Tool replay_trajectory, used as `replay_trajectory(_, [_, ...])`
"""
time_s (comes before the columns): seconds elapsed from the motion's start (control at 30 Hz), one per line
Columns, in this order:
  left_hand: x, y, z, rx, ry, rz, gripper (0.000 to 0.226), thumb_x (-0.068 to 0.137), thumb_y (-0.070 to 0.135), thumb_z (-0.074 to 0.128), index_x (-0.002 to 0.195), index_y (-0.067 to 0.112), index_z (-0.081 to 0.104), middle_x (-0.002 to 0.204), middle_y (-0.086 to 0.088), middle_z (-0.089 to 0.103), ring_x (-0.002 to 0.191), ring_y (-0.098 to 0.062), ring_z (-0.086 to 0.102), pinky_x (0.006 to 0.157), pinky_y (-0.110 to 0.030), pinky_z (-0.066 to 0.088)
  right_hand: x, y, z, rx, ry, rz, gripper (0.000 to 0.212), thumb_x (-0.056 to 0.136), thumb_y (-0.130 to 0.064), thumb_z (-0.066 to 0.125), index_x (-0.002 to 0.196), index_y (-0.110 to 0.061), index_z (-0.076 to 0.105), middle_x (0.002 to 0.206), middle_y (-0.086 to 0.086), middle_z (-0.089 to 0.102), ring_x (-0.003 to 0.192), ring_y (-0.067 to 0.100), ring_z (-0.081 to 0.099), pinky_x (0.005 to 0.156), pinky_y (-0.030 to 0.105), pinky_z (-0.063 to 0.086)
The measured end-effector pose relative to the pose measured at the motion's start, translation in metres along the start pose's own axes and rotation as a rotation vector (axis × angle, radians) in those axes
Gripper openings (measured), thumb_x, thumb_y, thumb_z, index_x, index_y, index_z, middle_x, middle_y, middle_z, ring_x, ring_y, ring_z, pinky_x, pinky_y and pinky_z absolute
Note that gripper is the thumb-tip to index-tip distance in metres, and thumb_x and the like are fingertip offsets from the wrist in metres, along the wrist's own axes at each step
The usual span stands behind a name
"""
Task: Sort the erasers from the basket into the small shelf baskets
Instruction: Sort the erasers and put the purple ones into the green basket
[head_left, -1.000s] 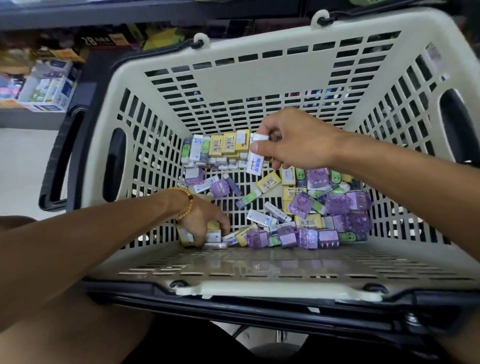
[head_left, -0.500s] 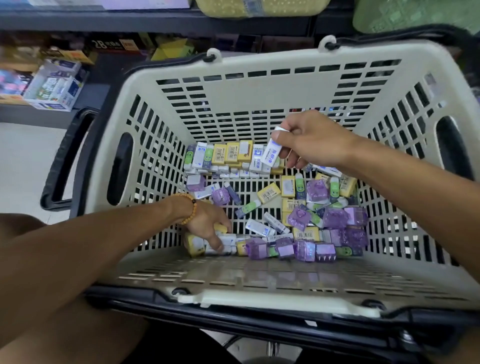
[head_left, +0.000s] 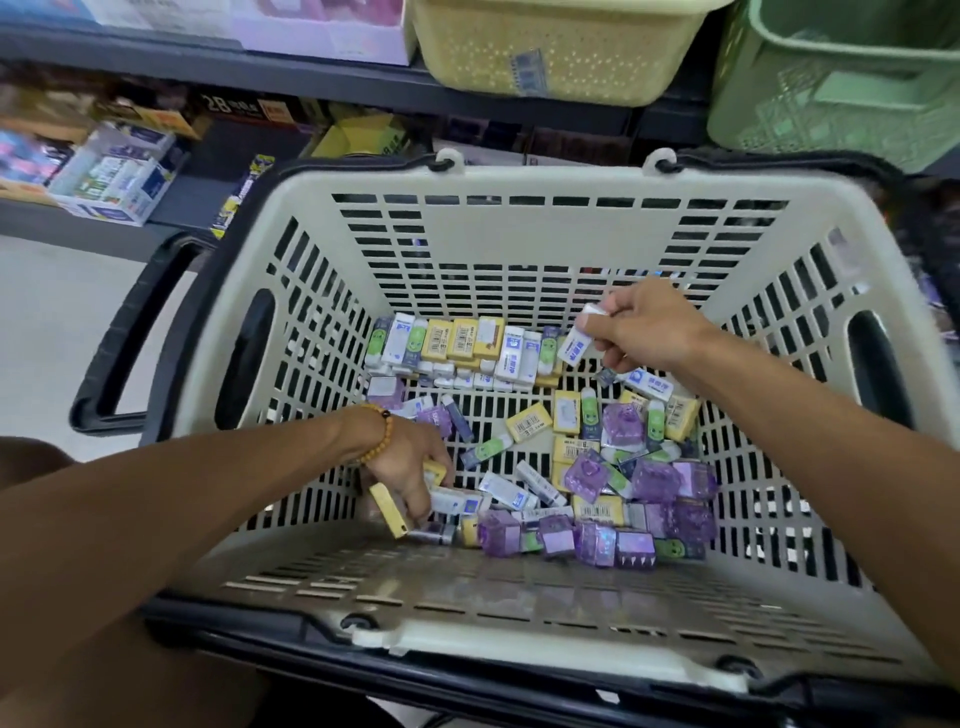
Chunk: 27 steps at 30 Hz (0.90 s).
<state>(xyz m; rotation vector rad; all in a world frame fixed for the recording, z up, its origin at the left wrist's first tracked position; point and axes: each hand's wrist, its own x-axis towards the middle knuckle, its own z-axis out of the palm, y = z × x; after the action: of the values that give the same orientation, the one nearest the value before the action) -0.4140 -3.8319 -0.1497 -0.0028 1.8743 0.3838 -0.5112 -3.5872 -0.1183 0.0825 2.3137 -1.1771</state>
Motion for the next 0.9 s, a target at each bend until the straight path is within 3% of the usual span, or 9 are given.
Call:
replay_trajectory(0.07, [-0.007,0.0,-0.013,-0.079,-0.022,0.014,0.053,0.079,0.01,0.076,0.126,0.018,0.054,0.124,-0.015,0.063,0.091,-0.027,0.071,0.052,-0.029,0.056,0.005,0.001,0.004,0.024,-0.023,0.045,0.018,0.093,-0.02,0.067,0.082,-0.006,0.066,0.068,0.006,0.065,0.052,0.009,0.062,0.054,0.025,0.055])
replay_trajectory(0.17, [-0.02,0.003,-0.03,-0.198,0.082,0.041,0.046,0.076,0.009,0.078,0.115,0.022,0.058,0.121,-0.017,0.064,0.084,-0.03,0.073,0.043,-0.025,0.052,0.015,-0.003,0.014,0.034,-0.067,0.095,0.017,0.094,-0.018,0.064,0.085,-0.005,0.066,0.067,0.006,0.065,0.049,0.009,0.059,0.05,0.025,0.052])
replay_trajectory(0.27, [-0.034,0.002,-0.039,-0.371,0.214,0.089,0.045,0.071,0.01,0.081,0.104,0.03,0.059,0.134,-0.012,0.054,0.081,-0.023,0.073,0.064,-0.038,0.061,0.024,-0.012,0.031,0.015,-0.101,0.126,0.011,0.095,-0.01,0.061,0.088,-0.002,0.065,0.071,0.009,0.068,0.047,0.008,0.06,0.042,0.018,0.047])
replay_trajectory(0.33, [-0.046,-0.001,-0.039,-0.515,0.26,0.119,0.049,0.066,0.007,0.084,0.104,0.029,0.062,0.133,-0.003,0.048,0.083,-0.02,0.073,0.082,-0.047,0.058,0.026,-0.013,0.04,0.048,-0.118,0.16,0.007,0.094,-0.001,0.059,0.096,0.001,0.065,0.083,0.015,0.071,0.058,0.013,0.066,0.051,0.019,0.054])
replay_trajectory(0.43, [-0.062,-0.005,-0.033,-0.696,0.291,0.135,0.05,0.061,0.005,0.086,0.1,0.029,0.067,0.113,-0.009,0.066,0.088,-0.029,0.072,0.09,-0.055,0.052,0.022,-0.012,0.04,0.027,-0.034,0.13,0.01,0.094,0.0,0.058,0.092,-0.003,0.067,0.089,0.015,0.071,0.071,0.018,0.068,0.065,0.027,0.059])
replay_trajectory(0.5, [-0.067,-0.005,-0.031,-0.792,0.291,0.134,0.047,0.065,0.004,0.084,0.1,0.029,0.066,0.093,-0.011,0.075,0.073,-0.025,0.073,0.075,-0.047,0.059,0.013,-0.016,0.033,0.05,-0.032,0.045,0.012,0.096,-0.013,0.059,0.089,-0.012,0.069,0.087,0.011,0.07,0.071,0.017,0.066,0.063,0.026,0.057])
replay_trajectory(0.6, [-0.073,-0.001,-0.032,-0.952,0.259,0.141,0.047,0.071,0.001,0.079,0.106,0.025,0.06,0.075,-0.01,0.075,0.049,-0.017,0.064,0.036,-0.022,0.045,-0.008,-0.033,0.036,0.152,-0.39,-0.022,0.02,0.093,-0.037,0.063,0.101,-0.021,0.071,0.09,0.007,0.074,0.072,0.016,0.069,0.061,0.023,0.054])
replay_trajectory(0.7, [-0.075,0.001,-0.031,-1.029,0.275,0.151,0.045,0.072,0.001,0.079,0.105,0.025,0.061,0.07,-0.009,0.073,0.045,-0.016,0.062,0.032,-0.018,0.04,-0.02,-0.043,0.055,0.155,-0.549,-0.083,0.014,0.093,-0.028,0.064,0.102,-0.018,0.068,0.088,0.003,0.074,0.076,0.015,0.071,0.067,0.025,0.057])
replay_trajectory(0.9, [-0.081,-0.013,-0.023,-1.173,0.37,0.101,0.05,0.07,0.003,0.079,0.115,0.018,0.061,0.078,-0.013,0.074,0.05,-0.018,0.063,0.035,-0.021,0.043,-0.003,-0.051,0.061,0.256,-0.458,-0.041,0.016,0.099,-0.018,0.055,0.106,-0.007,0.065,0.081,0.006,0.067,0.066,0.014,0.064,0.061,0.023,0.055])
